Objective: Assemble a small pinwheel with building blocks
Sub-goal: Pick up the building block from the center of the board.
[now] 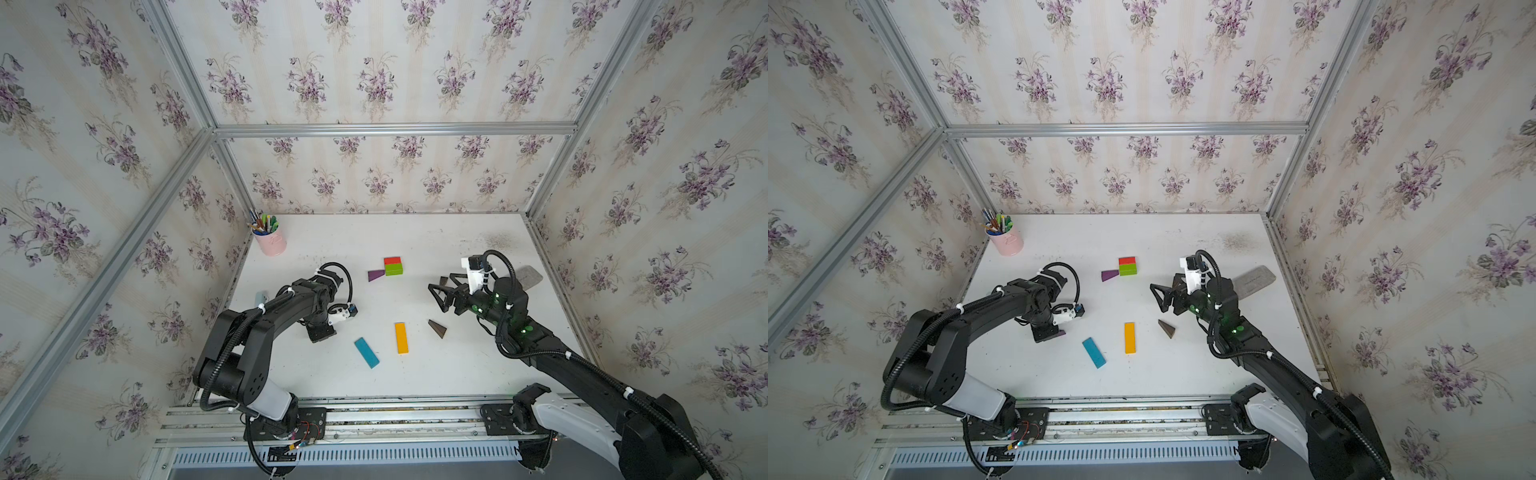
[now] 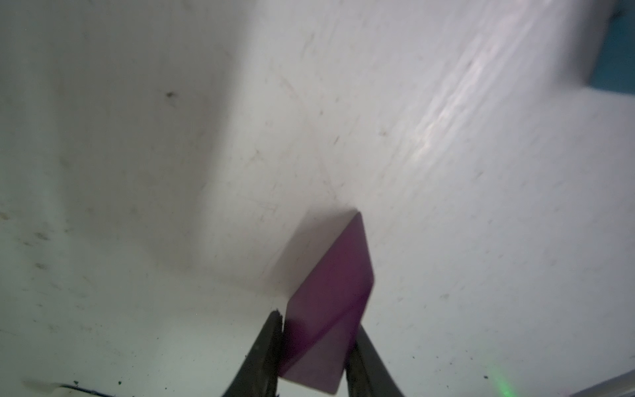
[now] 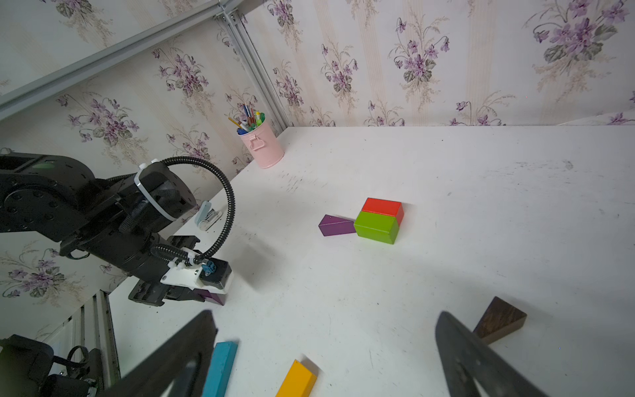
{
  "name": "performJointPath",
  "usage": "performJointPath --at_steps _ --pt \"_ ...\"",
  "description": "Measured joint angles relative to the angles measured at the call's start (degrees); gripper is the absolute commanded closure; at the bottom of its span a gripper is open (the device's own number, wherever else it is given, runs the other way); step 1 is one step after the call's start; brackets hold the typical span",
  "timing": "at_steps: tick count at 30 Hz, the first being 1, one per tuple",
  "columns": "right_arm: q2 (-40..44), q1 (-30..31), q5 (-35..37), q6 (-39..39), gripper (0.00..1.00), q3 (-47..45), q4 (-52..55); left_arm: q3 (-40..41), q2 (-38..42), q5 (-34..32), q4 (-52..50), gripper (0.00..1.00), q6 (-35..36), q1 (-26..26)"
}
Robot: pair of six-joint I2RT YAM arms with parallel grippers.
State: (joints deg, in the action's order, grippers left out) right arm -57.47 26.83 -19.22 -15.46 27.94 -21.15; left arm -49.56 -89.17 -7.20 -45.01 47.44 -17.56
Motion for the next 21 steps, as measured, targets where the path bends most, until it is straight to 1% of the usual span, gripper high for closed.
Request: performJointPath --at_steps 2,11,21 --pt "0.0 0.0 0.0 0.0 0.0 0.0 0.0 0.0 -0.02 0.02 0.0 0.73 -0.02 0.07" --pt "0.0 0.0 0.0 0.0 0.0 0.0 0.0 -0.28 0.22 0.5 -0.04 0.74 -0.02 0.24" --pt "-0.68 -0.07 -0.11 -0.04 0.01 0.0 -0.02 -4.13 2.19 2.38 -1.4 0.73 1.7 0.26"
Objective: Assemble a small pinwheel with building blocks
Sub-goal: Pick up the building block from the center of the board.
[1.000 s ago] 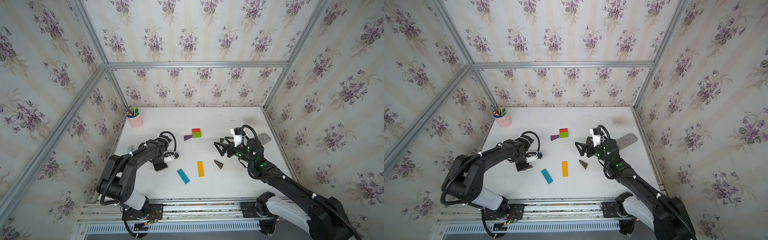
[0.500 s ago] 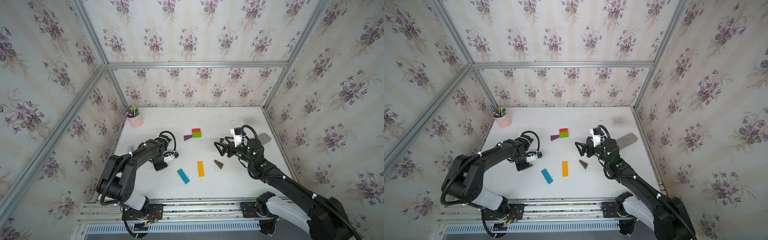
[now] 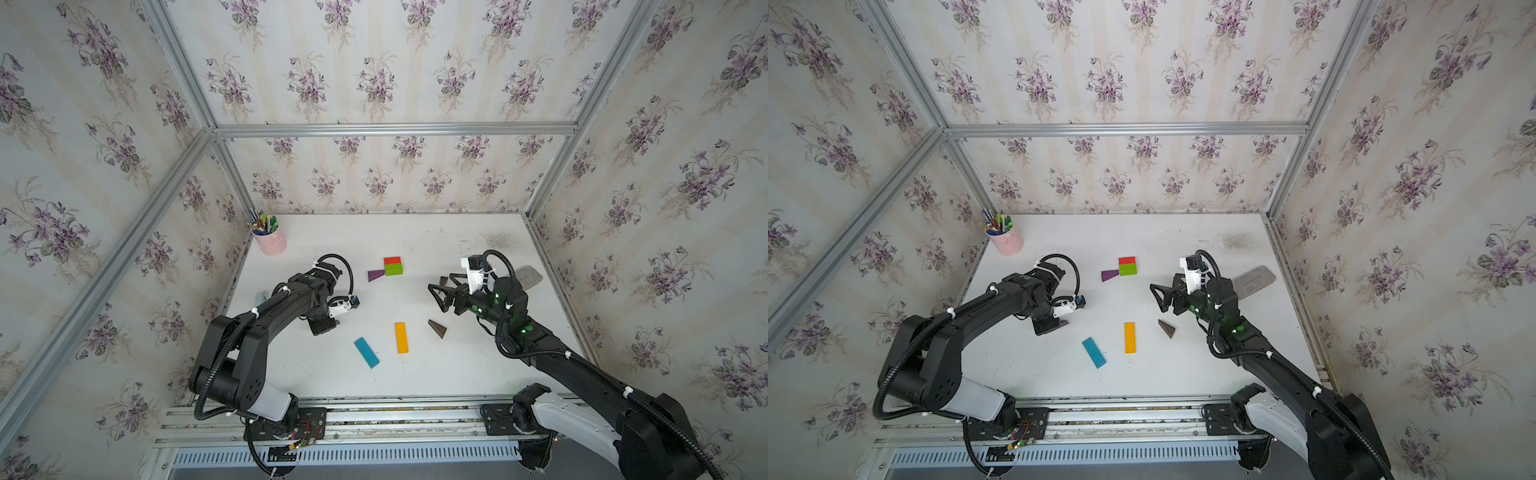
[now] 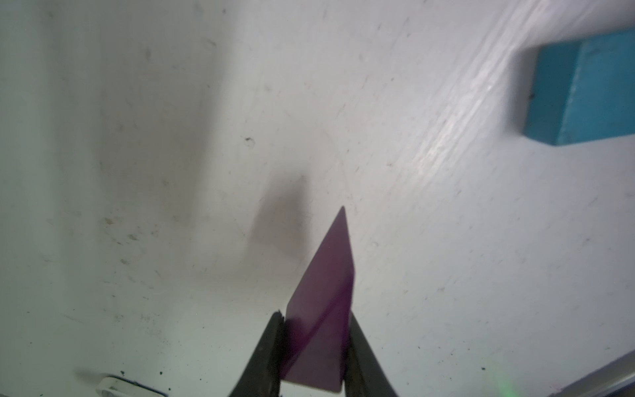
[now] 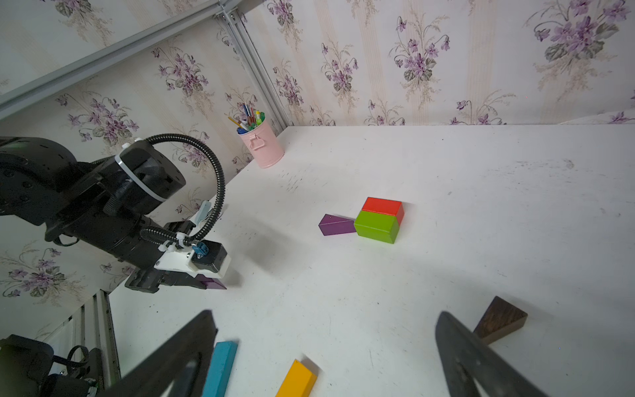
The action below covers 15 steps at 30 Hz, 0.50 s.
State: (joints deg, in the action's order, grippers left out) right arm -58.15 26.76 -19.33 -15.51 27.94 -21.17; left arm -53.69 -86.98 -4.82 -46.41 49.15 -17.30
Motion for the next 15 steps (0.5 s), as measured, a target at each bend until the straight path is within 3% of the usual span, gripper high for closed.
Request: performJointPath --at_steps 8,15 --pt "-2.71 -3.52 -4.63 -2.51 0.0 1.88 -0.79 -6.54 -1.27 0.09 -1.2 0.74 3.69 0.92" --pt "-5.66 -4.7 -6.6 -2.21 0.0 7.13 0.61 -20.9 -11.15 0.17 -1.88 0.74 9.2 2.27"
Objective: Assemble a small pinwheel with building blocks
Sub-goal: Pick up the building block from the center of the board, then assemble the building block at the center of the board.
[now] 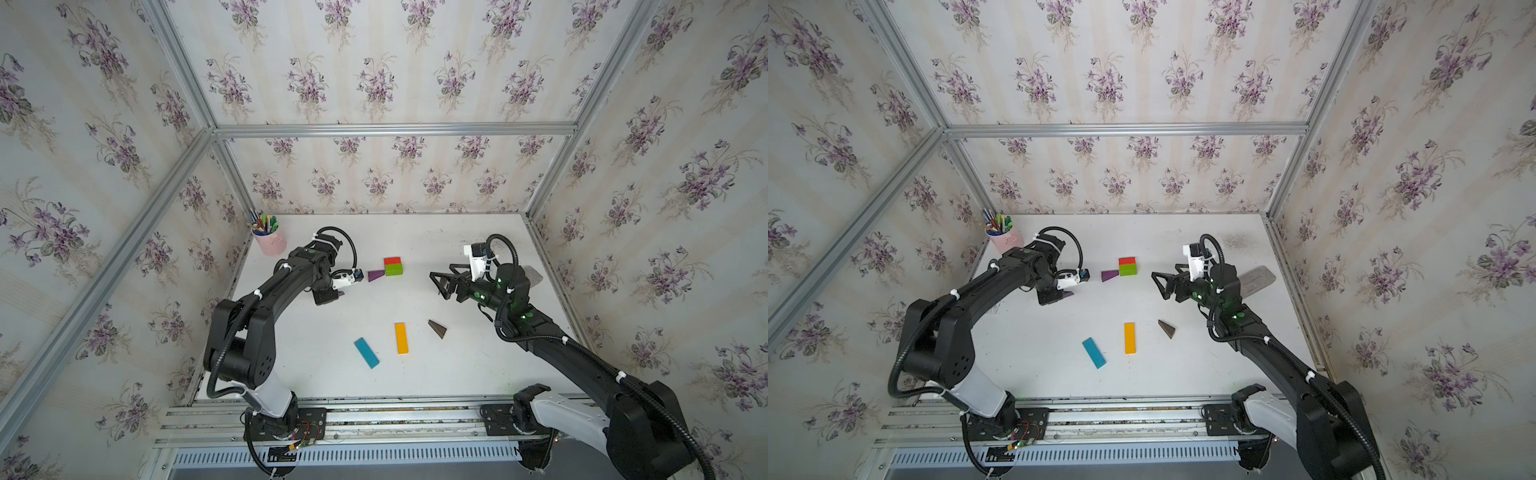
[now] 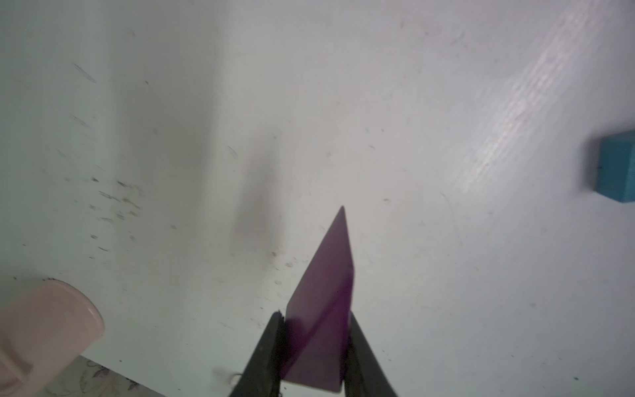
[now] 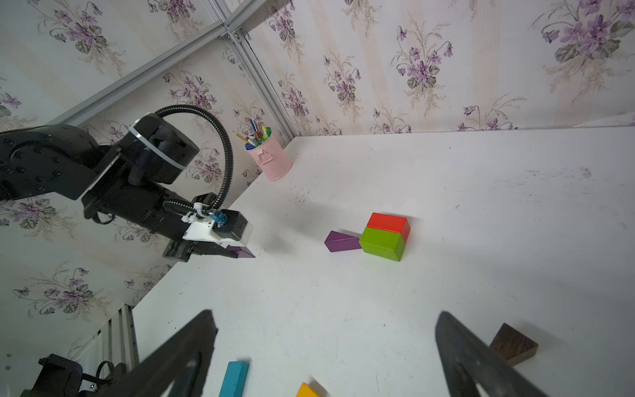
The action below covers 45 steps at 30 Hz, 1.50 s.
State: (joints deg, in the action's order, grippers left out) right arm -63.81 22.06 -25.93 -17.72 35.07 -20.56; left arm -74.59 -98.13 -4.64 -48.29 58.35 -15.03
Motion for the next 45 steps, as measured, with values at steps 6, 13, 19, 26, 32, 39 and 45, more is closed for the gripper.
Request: performJointPath --at_steps 6,13,19,26,32,39,45 --pt "-3.58 -0.87 -0.24 1.99 0.0 2.64 1.66 -17.29 -14.12 1.6 -0.24 0.74 4.85 0.11" --pt "-7.96 -1.22 -1.66 4.31 0.0 6.01 2.03 -36.63 -28.81 2.64 -1.92 0.73 9.51 -0.2" --pt "-10.47 -1.22 -2.71 5.84 0.0 6.71 2.23 -48.04 -37.05 1.84 -3.96 0.72 14.12 -1.57" --pt "-11.34 -1.22 -3.48 6.34 0.0 6.38 2.86 -56.52 -40.96 -0.39 -4.76 0.71 19.5 -2.64" --pt "-11.69 -1.22 -3.45 6.38 0.01 6.45 3.43 -57.92 -42.58 -2.6 -4.92 0.71 25.2 -3.61" --pt "-11.98 -1.22 -3.39 6.84 0.0 6.32 3.91 -59.93 -43.98 -2.71 -4.79 0.7 28.55 -4.66" --pt "-12.04 -1.22 -3.34 6.97 0.0 6.27 3.98 -60.02 -44.57 -1.81 -4.72 0.71 29.81 -5.62"
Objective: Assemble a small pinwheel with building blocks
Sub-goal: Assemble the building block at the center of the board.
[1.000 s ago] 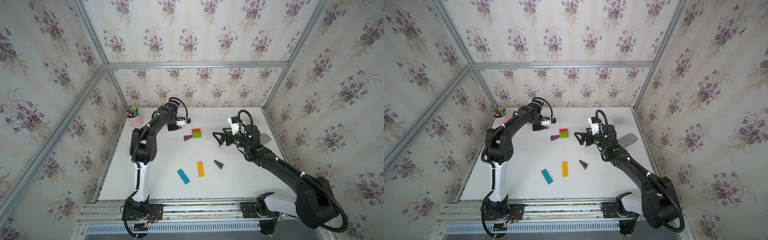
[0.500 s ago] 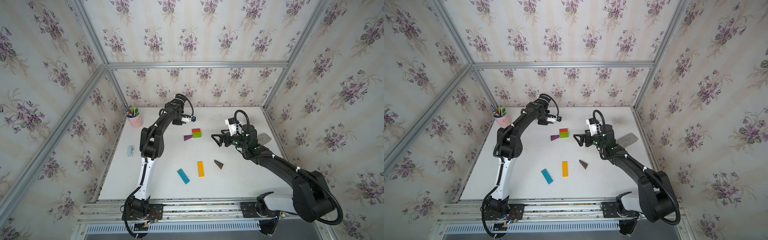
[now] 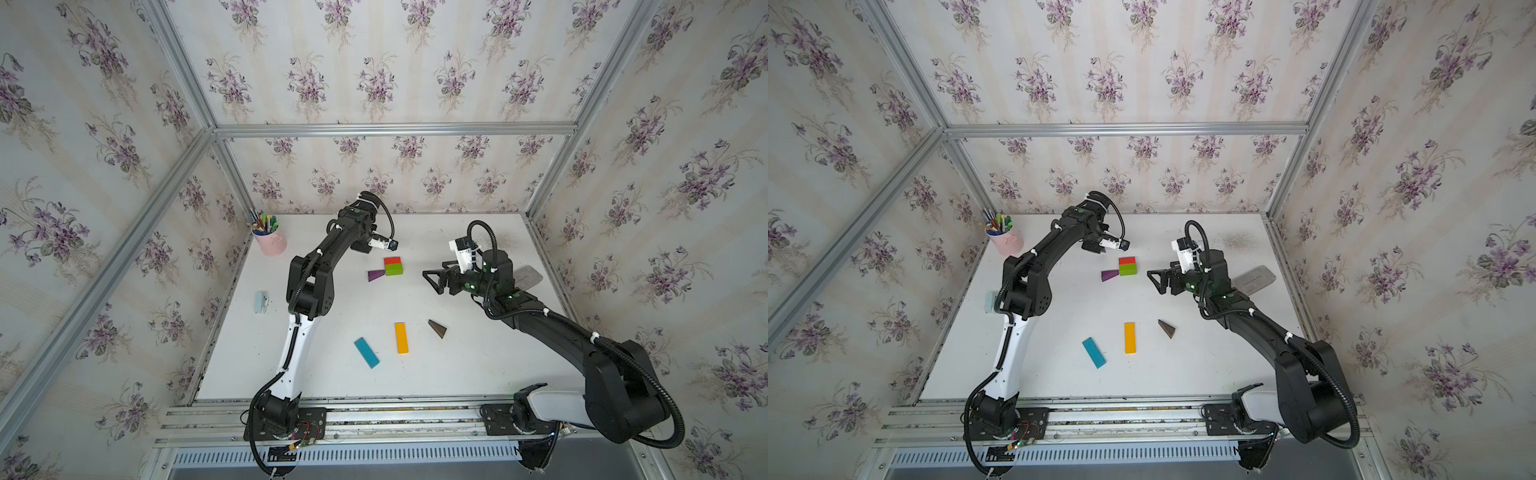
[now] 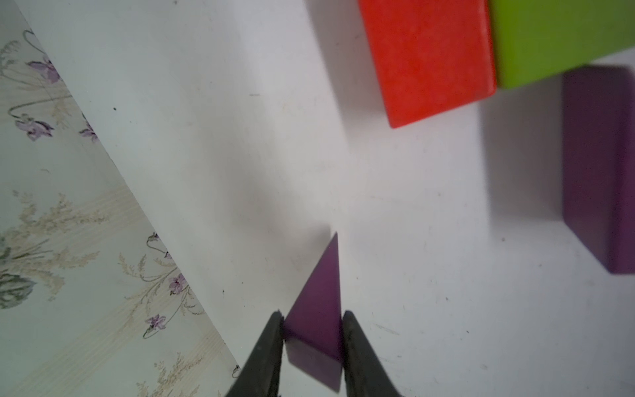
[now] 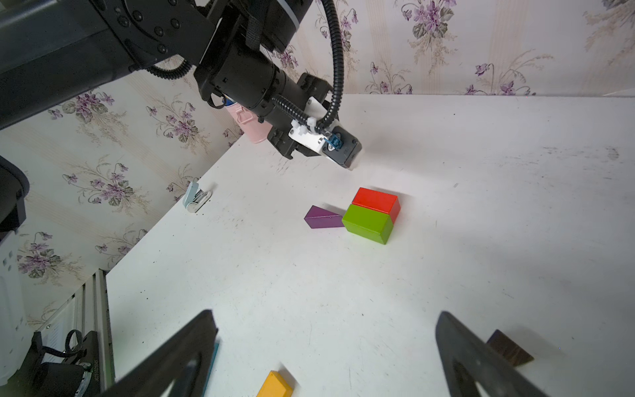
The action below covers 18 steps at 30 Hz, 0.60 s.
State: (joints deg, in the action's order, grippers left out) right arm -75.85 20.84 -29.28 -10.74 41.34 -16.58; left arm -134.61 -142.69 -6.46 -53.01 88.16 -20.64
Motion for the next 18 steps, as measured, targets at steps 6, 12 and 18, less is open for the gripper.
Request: performJointPath --at_steps 6,12,18 --pt "-0.5 0.0 -0.04 0.0 0.0 -0.17 -0.15 0.92 -0.26 0.31 0.5 0.72 -0.24 0.52" --pt "-1.14 0.0 -0.07 0.0 0.0 -0.17 -0.2 1.31 -0.24 1.03 0.87 0.72 -0.72 1.14" --pt "-1.11 -0.02 -0.07 0.0 0.0 -0.28 -0.28 1.57 -1.46 2.86 1.2 0.72 -1.27 1.27"
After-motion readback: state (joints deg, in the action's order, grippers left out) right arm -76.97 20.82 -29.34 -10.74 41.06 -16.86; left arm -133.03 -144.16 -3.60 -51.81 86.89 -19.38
